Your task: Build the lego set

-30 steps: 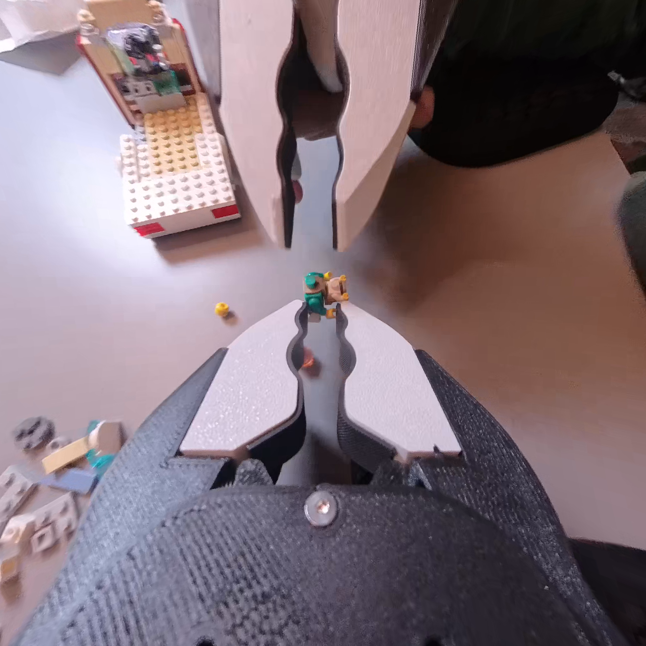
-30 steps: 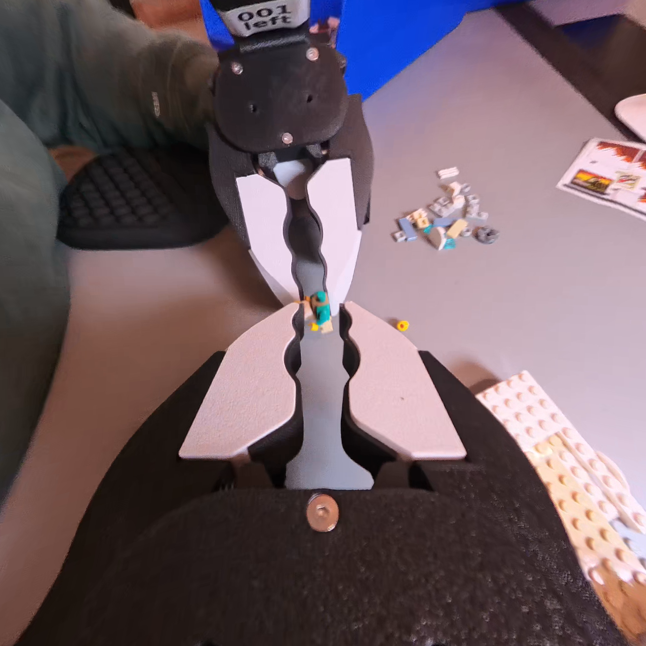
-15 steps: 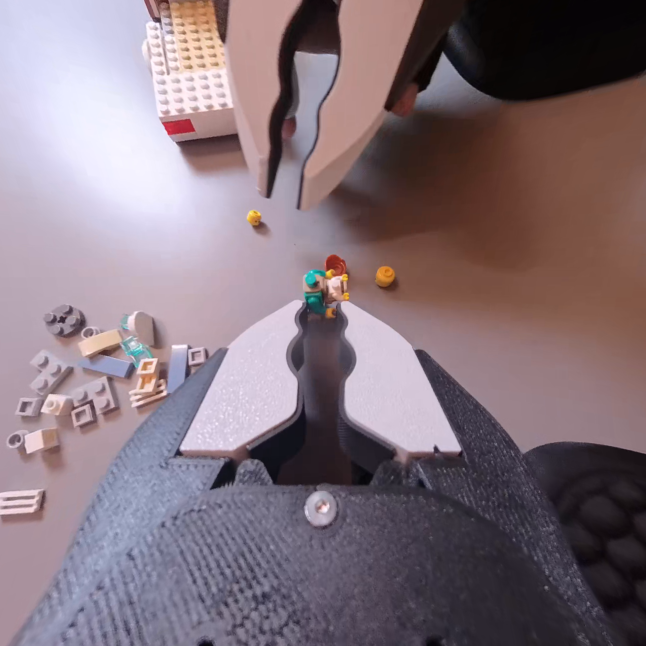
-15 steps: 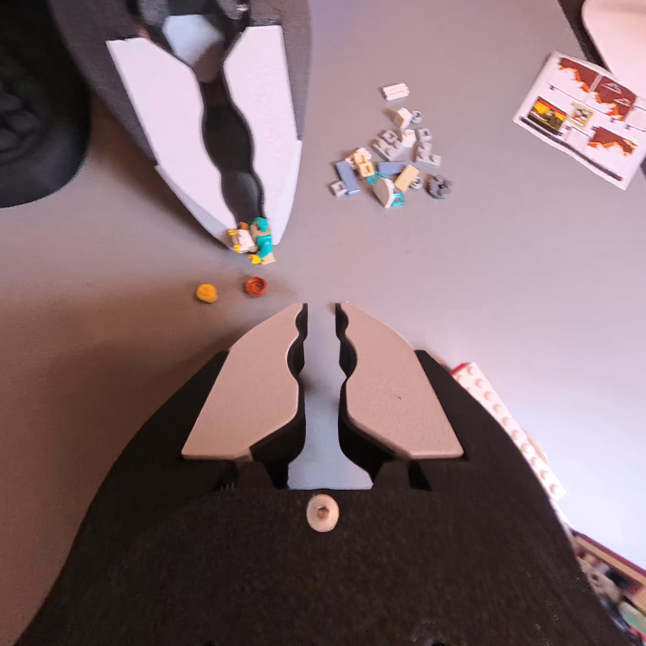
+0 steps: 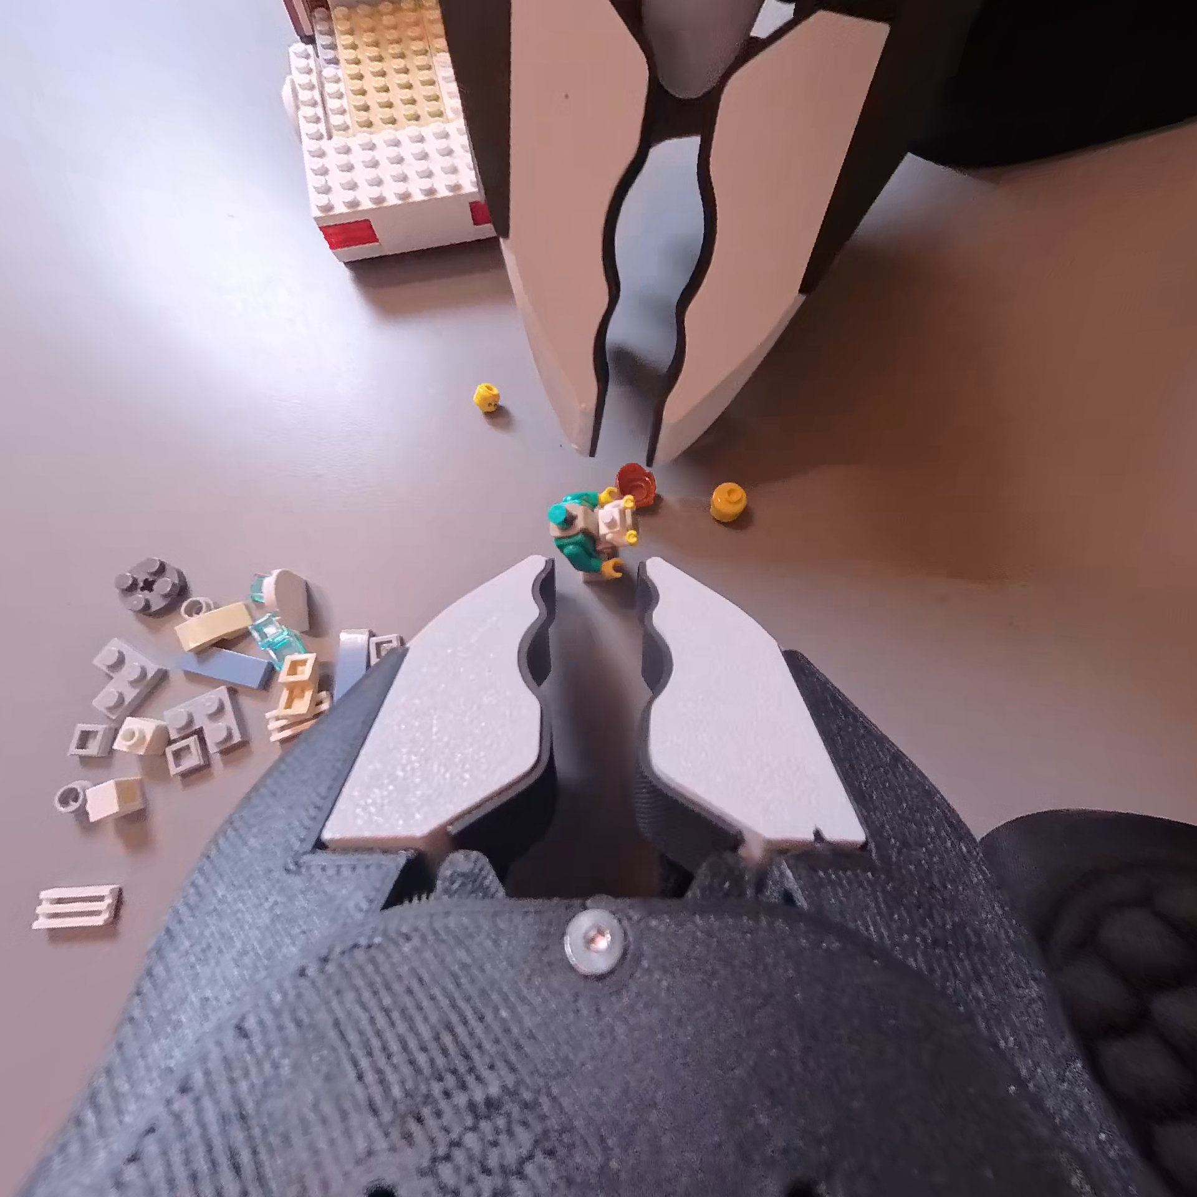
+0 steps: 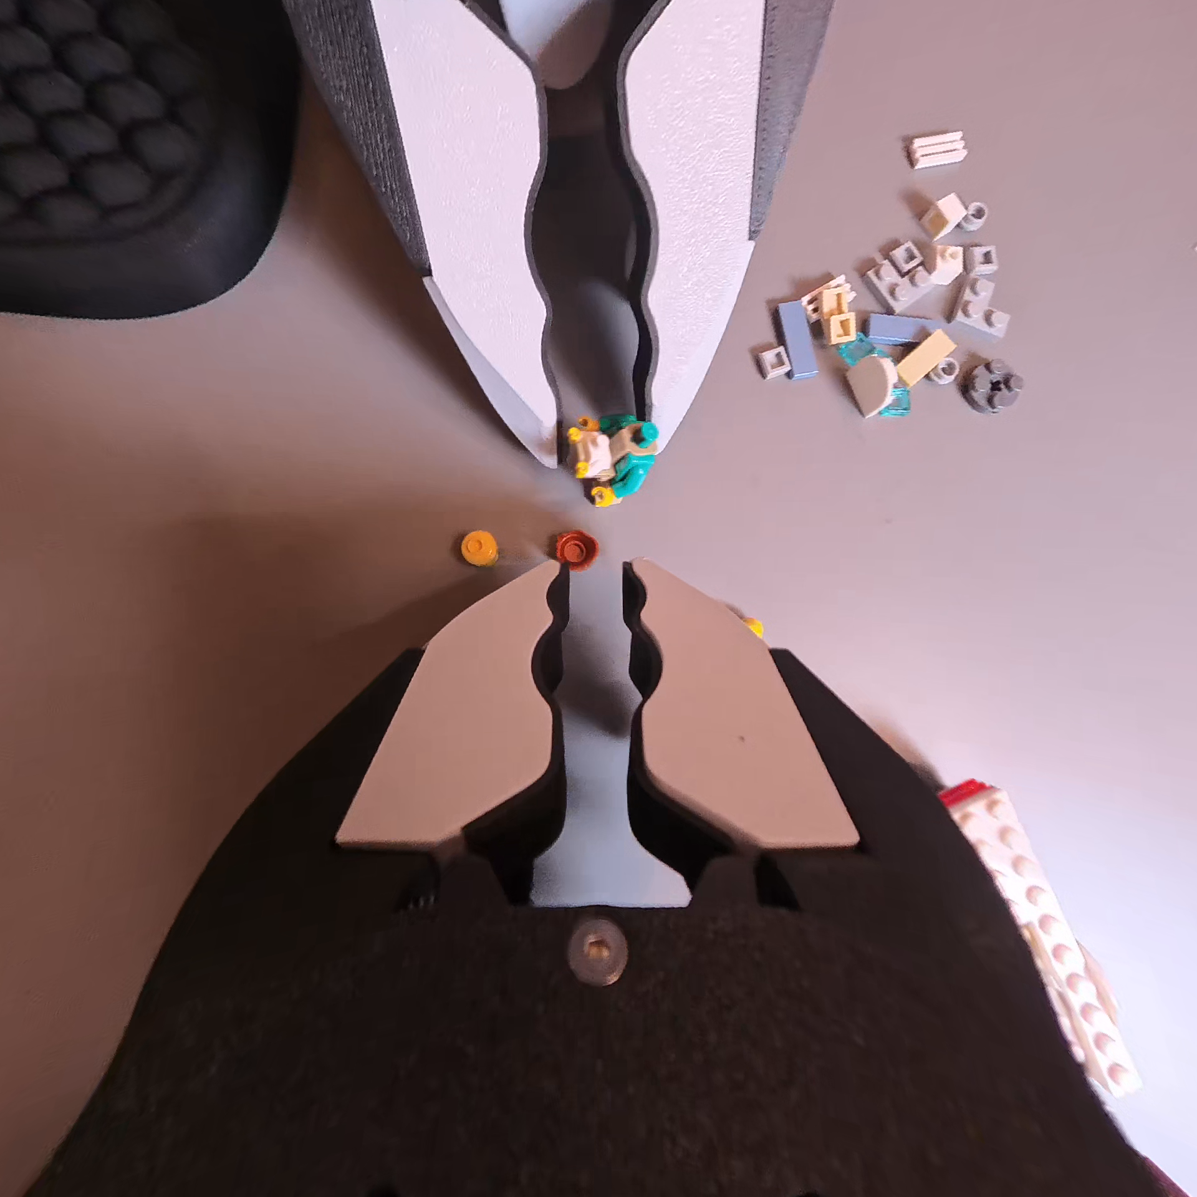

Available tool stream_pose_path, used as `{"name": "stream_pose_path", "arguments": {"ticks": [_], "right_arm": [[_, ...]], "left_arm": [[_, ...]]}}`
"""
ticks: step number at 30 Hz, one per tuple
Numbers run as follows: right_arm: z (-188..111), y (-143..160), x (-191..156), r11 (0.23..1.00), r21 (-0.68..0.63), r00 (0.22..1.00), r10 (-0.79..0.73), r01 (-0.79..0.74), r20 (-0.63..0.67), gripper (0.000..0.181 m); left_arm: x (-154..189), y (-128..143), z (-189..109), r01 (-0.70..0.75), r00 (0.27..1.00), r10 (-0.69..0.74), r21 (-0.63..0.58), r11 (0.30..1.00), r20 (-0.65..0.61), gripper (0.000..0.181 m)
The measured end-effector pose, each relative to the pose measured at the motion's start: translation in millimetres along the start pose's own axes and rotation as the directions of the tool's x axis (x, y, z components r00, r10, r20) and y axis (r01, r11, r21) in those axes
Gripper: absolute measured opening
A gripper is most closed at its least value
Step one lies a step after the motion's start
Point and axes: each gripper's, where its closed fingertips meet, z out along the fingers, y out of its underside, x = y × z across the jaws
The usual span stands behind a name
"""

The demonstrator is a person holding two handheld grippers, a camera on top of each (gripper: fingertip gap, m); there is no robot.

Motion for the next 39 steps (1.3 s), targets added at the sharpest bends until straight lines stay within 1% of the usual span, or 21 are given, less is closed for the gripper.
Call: {"name": "stream_pose_path", "arguments": {"ticks": [6,10,14,16,18,20,23,26,28,30,32,34,36,39], "right_arm": [[-5.2,-1.8,-12.0,0.999,0.004,0.999,-0.038,0.038,0.014,0.015],[-4.1,-4.2,-8.4,0.999,0.008,0.999,-0.039,0.039,-0.026,0.017],[4.7,-3.5,-2.8,1.000,0.016,1.000,0.022,-0.022,-0.013,0.018],[7.8,-0.7,-3.6,1.000,0.002,1.000,0.021,-0.021,-0.005,0.011],[6.1,-0.2,-5.2,1.000,0.006,1.000,0.005,-0.005,-0.006,0.010],[-1.4,-5.3,-9.5,0.998,0.059,1.000,-0.008,0.007,0.005,0.010],[-23.7,-26.3,-20.5,0.968,0.247,0.999,-0.039,0.033,0.022,0.010],[-48.9,-50.2,-31.9,0.888,0.457,0.998,-0.066,0.055,0.008,0.010],[-59.4,-60.1,-37.9,0.838,0.537,0.995,-0.092,0.095,-0.032,0.010],[-65.7,-66.5,-42.9,0.808,0.569,0.988,-0.127,0.153,-0.086,0.010],[-71.2,-70.9,-45.8,0.788,0.577,0.976,-0.161,0.215,-0.145,0.010],[-73.2,-71.8,-47.6,0.783,0.559,0.961,-0.194,0.273,-0.198,0.010],[-74.5,-72.8,-50.1,0.776,0.558,0.954,-0.207,0.296,-0.218,0.010],[-75.4,-72.0,-50.7,0.772,0.554,0.948,-0.215,0.312,-0.233,0.010]], "left_arm": [[-0.6,1.5,-5.4,-0.009,1.000,0.009,-0.006,1.000,0.003,0.029],[0.0,2.4,-11.9,-0.013,1.000,0.013,-0.014,1.000,0.011,0.033],[9.3,-2.5,-21.9,-0.019,1.000,0.019,0.002,1.000,0.015,0.030],[16.1,-1.0,-23.3,-0.015,1.000,0.015,0.010,1.000,0.006,0.028],[22.9,2.3,-22.1,0.002,1.000,-0.002,0.018,1.000,-0.008,0.027],[29.2,1.3,-21.7,0.033,0.999,-0.032,0.042,0.999,-0.024,0.025],[40.0,-15.2,-23.8,0.101,0.993,-0.092,0.139,0.985,-0.072,0.023],[49.3,-40.3,-27.6,0.184,0.978,-0.150,0.264,0.947,-0.143,0.024],[59.6,-59.6,-34.4,0.279,0.945,-0.192,0.350,0.894,-0.265,0.024],[63.2,-75.2,-44.6,0.415,0.881,-0.249,0.402,0.816,-0.402,0.023],[63.2,-83.8,-53.5,0.536,0.801,-0.291,0.410,0.738,-0.524,0.023],[62.9,-89.0,-59.3,0.613,0.739,-0.307,0.410,0.675,-0.600,0.020],[63.9,-91.0,-59.4,0.650,0.706,-0.320,0.397,0.649,-0.632,0.015],[63.7,-91.7,-57.8,0.655,0.706,-0.330,0.399,0.642,-0.627,0.013]]}}
